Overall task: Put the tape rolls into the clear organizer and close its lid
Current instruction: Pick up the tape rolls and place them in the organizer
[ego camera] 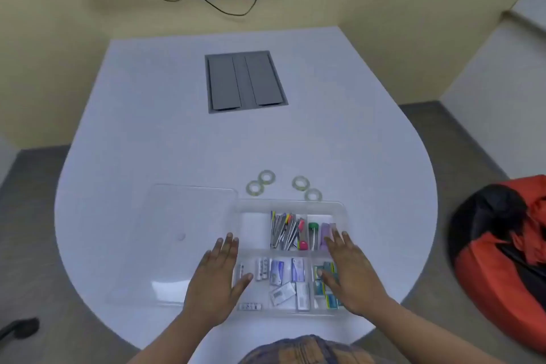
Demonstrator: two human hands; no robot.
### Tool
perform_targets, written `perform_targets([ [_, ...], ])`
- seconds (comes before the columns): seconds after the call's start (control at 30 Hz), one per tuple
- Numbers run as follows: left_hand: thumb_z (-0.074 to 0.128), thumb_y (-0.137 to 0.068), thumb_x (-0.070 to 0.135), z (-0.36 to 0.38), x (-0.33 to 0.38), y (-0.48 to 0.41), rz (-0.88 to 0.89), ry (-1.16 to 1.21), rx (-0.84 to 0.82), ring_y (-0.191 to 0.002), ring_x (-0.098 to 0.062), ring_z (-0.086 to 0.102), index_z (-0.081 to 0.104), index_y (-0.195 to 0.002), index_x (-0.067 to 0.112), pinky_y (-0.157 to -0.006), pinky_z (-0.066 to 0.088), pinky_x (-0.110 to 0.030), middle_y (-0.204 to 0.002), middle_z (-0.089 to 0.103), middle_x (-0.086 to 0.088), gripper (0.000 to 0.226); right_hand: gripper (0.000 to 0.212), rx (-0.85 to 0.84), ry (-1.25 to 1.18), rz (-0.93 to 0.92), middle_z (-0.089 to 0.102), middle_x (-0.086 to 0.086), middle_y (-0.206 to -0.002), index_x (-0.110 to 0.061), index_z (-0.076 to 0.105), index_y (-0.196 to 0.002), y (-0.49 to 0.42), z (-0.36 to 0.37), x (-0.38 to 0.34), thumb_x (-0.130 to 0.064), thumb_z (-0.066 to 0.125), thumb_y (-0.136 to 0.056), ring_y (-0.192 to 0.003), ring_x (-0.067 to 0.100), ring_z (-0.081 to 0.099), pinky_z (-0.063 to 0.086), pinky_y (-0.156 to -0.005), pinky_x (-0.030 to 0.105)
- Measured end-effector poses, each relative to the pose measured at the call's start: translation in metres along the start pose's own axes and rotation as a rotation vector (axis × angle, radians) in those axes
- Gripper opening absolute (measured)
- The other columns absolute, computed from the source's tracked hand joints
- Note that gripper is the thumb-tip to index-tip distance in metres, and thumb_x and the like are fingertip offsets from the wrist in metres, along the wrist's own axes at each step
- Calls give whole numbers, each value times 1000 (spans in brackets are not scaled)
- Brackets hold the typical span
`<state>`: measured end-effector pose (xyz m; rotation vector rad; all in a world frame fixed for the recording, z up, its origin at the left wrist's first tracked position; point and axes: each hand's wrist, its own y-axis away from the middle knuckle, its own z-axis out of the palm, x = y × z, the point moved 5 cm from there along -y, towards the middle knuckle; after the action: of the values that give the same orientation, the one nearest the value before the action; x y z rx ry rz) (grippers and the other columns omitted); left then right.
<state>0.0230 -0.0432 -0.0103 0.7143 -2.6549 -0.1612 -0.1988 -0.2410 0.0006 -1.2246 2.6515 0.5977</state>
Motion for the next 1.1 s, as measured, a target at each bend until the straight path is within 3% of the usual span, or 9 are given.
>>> perform_targets([
  [0.1, 5, -83, 72, 16, -2, 5, -7, 12, -18, -147, -14, -12, -15, -148, 18, -118, -7, -25, -156, -22, 5, 88, 76, -115, 112, 5, -13, -3, -161, -28, -8, -153, 3, 18, 3, -62, 26, -95, -148, 19, -14, 3, -121, 39],
  [0.23, 13, -89, 67, 25, 0, 15, -8, 9, 47, -147, -17, -11, -10, -149, 17, -115, -12, -23, -160, -15, 2, 81, 81, -146, 152, 9, -23, -5, -158, -30, -22, -148, 6, 29, 5, -66, 23, -92, -147, 18, -21, 2, -120, 41],
  [0.47, 12, -90, 67, 27, -4, 17, 24, 38, 74, -145, -8, -21, -13, -149, 22, -116, -14, -25, -158, -22, 6, 79, 101, -246, 51, 14, -31, -7, -155, -29, -25, -147, 0, 26, 7, -87, 20, -76, -142, 14, -31, 0, -121, 40],
  [0.63, 28, -92, 58, 5, -13, 20, 67, 177, 137, -146, -9, 18, 31, -148, 21, -116, 5, -18, -156, 18, 11, 68, 105, -308, -117, 42, -30, -13, -155, -40, -30, -138, -3, 22, 6, -90, 32, -70, -138, 7, -35, 0, -119, 40],
  [0.73, 31, -91, 57, -7, -26, 20, 36, 234, 199, -143, -7, 23, 39, -144, 20, -115, 20, -24, -154, 28, 10, 65, 109, -331, -166, 60, -28, -13, -156, -43, -24, -142, -5, 22, 6, -86, 45, -69, -139, 8, -33, -1, -119, 41],
  [0.83, 30, -90, 59, -11, -46, 17, -6, 236, 210, -142, -6, 20, 38, -145, 19, -114, 24, -30, -154, 27, 9, 69, 109, -317, -202, 79, -23, -14, -158, -41, -12, -149, -6, 20, 6, -82, 51, -70, -139, 6, -30, 0, -119, 42],
  [0.97, 35, -94, 57, -8, -71, 7, -56, 172, 150, -145, -13, 21, 31, -148, 16, -115, 22, -33, -157, 27, 3, 68, 93, -218, -294, 159, 2, -11, -162, -38, 10, -151, -6, 16, 0, -73, 54, -77, -147, 11, -9, 8, -119, 43],
  [1.03, 41, -94, 53, -6, -80, -3, -119, 173, 117, -146, -17, 22, 28, -149, 15, -116, 23, -36, -158, 27, -1, 69, 77, -115, -315, 215, 27, -8, -157, -35, 31, -146, -10, 9, -3, -68, 56, -81, -146, 17, 17, 16, -118, 44],
  [1.1, 45, -94, 49, -4, -82, -15, -153, 169, 71, -147, -19, 20, 25, -150, 13, -117, 23, -37, -159, 25, -3, 69, 60, 21, -262, 227, 54, -6, -140, -30, 53, -132, -19, -5, -3, -61, 60, -82, -129, 16, 47, 28, -113, 44],
])
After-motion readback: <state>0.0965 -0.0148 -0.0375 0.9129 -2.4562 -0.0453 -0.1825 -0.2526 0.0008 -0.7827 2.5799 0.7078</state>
